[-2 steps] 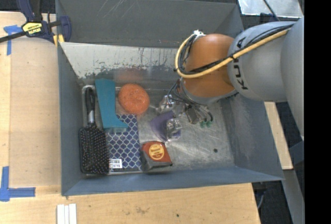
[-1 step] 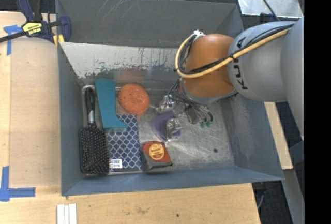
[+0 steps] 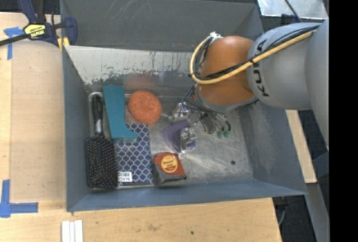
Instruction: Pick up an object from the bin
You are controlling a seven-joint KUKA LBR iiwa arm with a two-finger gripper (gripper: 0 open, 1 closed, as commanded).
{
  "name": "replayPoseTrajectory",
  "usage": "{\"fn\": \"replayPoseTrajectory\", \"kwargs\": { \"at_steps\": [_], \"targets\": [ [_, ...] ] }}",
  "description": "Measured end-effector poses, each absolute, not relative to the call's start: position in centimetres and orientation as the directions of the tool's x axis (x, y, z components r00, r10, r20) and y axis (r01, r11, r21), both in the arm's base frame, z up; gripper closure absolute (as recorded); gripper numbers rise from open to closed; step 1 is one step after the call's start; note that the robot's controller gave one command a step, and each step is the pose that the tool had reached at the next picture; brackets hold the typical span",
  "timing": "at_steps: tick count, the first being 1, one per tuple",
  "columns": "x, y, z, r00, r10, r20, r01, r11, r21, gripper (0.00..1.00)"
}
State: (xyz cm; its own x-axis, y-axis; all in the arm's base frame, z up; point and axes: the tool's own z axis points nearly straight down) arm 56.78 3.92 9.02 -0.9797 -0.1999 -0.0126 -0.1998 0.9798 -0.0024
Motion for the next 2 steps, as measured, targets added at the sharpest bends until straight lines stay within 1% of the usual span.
{"fn": "replayPoseTrajectory", "kwargs": {
  "at_steps": [1,2],
  "targets": [
    [56.7,3.9,10.2,-0.98,-0.2,-0.007,-0.2,0.98,-0.001,1.0],
    [56.5,3.9,12.1,-0.98,-0.2,-0.003,-0.2,0.98,-0.001,1.0]
  ]
}}
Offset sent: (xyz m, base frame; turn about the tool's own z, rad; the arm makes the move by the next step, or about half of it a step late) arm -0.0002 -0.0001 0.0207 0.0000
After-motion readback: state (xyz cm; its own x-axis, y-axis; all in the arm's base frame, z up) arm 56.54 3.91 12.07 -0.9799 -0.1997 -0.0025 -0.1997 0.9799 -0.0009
